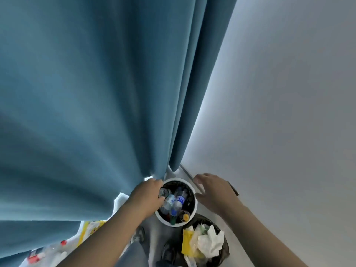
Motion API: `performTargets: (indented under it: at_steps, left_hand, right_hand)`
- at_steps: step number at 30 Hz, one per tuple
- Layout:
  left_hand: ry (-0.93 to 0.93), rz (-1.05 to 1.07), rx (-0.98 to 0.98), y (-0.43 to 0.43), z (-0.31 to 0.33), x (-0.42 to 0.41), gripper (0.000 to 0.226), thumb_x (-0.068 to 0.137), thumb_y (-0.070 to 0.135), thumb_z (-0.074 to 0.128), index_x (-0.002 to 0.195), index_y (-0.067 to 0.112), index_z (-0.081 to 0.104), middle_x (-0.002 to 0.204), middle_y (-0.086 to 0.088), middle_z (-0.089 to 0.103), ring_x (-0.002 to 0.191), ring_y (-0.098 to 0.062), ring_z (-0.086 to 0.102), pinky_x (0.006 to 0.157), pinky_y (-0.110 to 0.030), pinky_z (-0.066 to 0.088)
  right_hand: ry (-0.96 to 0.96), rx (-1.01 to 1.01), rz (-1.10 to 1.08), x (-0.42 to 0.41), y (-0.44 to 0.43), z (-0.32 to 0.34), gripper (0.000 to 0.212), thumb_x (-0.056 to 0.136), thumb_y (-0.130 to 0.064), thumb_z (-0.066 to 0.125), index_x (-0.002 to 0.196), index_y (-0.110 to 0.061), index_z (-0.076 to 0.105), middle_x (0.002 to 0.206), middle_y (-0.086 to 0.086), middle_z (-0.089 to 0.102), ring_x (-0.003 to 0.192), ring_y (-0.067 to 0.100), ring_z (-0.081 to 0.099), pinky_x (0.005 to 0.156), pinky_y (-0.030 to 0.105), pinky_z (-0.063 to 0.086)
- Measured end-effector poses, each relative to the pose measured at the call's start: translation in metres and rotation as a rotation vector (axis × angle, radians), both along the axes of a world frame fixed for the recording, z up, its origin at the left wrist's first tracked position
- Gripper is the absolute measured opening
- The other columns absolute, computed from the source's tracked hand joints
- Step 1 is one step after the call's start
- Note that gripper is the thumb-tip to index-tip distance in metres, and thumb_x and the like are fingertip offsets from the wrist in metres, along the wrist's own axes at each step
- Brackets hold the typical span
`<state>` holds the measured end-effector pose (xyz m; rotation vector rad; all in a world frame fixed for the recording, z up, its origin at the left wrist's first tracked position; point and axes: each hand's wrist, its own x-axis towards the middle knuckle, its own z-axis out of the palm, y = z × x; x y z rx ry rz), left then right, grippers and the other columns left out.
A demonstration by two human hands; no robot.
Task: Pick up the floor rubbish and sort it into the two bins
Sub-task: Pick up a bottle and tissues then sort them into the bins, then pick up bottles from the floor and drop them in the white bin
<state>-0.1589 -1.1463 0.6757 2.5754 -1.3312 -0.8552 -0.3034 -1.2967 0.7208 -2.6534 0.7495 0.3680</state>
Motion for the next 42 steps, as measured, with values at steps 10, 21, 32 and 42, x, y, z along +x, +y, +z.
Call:
performTargets:
  at_steps: [10,21,32,42]
  left_hand:
    - [-0.045,0.468,-0.025,0.143,0.025,0.018,0.038,0.088,0.036,0.052,0.123,0.020,0.051,0.118,0.001,0.057,0.112,-0.021,0.054,0.093,-0.031,0.045]
    - [0.020,0.958,0.043,0.342,0.038,-0.001,0.044,0.082,0.033,0.057,0.124,0.021,0.053,0.123,0.002,0.060,0.113,-0.018,0.058,0.095,-0.027,0.046]
    - [0.081,1.350,0.012,0.429,0.021,-0.046,0.042,0.090,0.029,0.059,0.130,0.021,0.050,0.126,0.002,0.058,0.110,-0.016,0.059,0.089,-0.024,0.049]
    - [0.170,1.645,0.050,0.454,0.004,-0.046,0.036,0.092,0.028,0.053,0.126,0.017,0.050,0.122,-0.003,0.057,0.110,-0.020,0.057,0.090,-0.029,0.048]
  right_hand:
    - [-0.014,-0.009,0.449,0.097,0.091,0.021,0.039,0.085,-0.023,0.057,0.124,-0.022,0.054,0.119,-0.003,0.061,0.109,0.018,0.057,0.090,0.031,0.047]
    - [0.025,-0.026,0.956,0.174,0.295,0.019,0.040,0.087,-0.027,0.055,0.127,-0.025,0.053,0.126,-0.004,0.057,0.119,0.018,0.052,0.097,0.029,0.041]
    - [0.134,-0.088,1.358,0.205,0.415,0.006,0.034,0.088,-0.026,0.056,0.121,-0.019,0.055,0.121,0.002,0.058,0.110,0.023,0.055,0.089,0.031,0.046]
    - [0.194,-0.093,1.634,0.250,0.477,-0.029,0.028,0.092,-0.030,0.057,0.118,-0.018,0.057,0.118,0.001,0.062,0.105,0.021,0.060,0.080,0.027,0.047]
